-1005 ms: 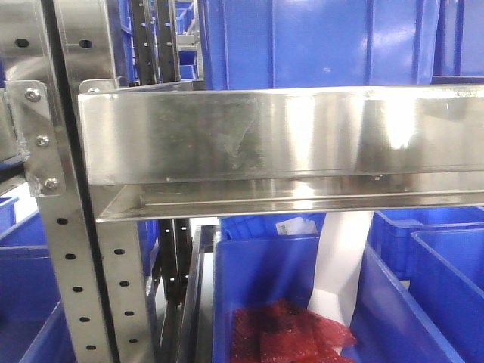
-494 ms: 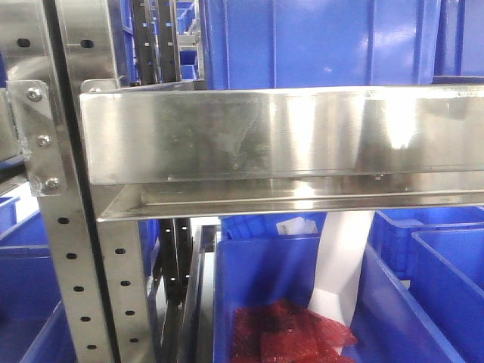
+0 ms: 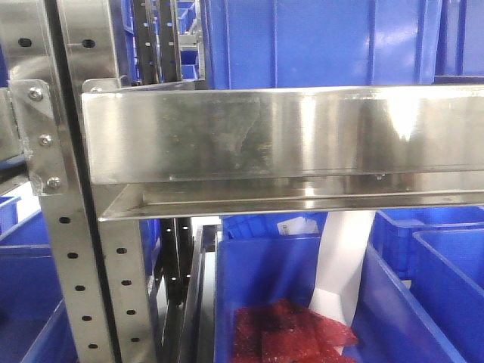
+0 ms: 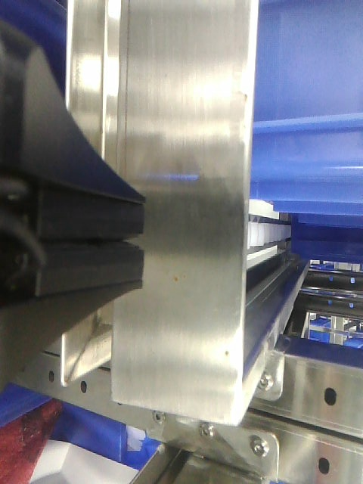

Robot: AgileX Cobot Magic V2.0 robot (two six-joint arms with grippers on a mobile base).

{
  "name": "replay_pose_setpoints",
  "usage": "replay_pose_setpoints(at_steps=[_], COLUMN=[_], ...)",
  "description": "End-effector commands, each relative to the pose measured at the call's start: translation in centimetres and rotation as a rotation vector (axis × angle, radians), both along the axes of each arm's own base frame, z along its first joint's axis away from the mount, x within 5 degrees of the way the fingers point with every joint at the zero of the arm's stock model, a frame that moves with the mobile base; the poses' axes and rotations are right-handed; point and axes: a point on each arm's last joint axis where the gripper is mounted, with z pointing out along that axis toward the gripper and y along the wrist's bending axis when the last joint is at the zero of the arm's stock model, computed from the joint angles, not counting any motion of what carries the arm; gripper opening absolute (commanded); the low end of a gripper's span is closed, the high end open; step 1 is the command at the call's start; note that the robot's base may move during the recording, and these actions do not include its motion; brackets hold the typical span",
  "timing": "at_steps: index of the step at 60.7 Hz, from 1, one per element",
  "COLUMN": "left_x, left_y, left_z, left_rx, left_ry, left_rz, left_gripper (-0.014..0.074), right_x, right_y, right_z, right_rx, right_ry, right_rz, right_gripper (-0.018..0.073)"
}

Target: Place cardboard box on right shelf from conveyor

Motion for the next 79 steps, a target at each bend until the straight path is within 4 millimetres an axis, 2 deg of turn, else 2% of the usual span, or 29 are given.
replay_pose_setpoints(at_steps=[1,12,16,24,35,44,63,79], left_x=[-0.1,-0.1,-0.1,-0.1,-0.1,-0.1,-0.1,-0.1], left_y=[0.1,0.1,0.1,0.1,0.1,0.1,0.1,0.1], left_z=[0.6,0.6,0.6,0.6,0.6,0.6,0.6,0.6], left_rx=[-0.007,-0.007,-0.007,-0.007,-0.007,-0.007,-0.007,-0.007], left_ry=[-0.090,-0.090,-0.090,-0.090,-0.090,-0.090,-0.090,-0.090], left_rz=[0.005,0.005,0.005,0.005,0.005,0.005,0.005,0.005], left_gripper=[-0.0116,-0.0116,-0.0116,-0.0116,-0.0116,-0.0116,-0.0116,-0.0116], right_x=[3.0,8.4,10.3,13.4,17.2,20.2,26.0,28.1], right_y=[0.9,3.5,4.7,6.5,8.1,8.5,7.5,8.1], right_z=[2.6,3.2,3.0,1.5,-0.9,-2.6,-6.5,-9.1], right_rx=[-0.101,-0.418,-0.618,-0.959,-1.275,-1.327,-1.326,-1.326], right_ry=[-0.113,-0.093,-0.109,-0.131,-0.160,-0.153,-0.101,-0.073], right_rz=[0.035,0.173,0.241,0.350,0.449,0.445,0.372,0.396], right_gripper=[0.0217,0.0217,0.0217,0.0217,0.0217,0.0216,0.0213,0.0213])
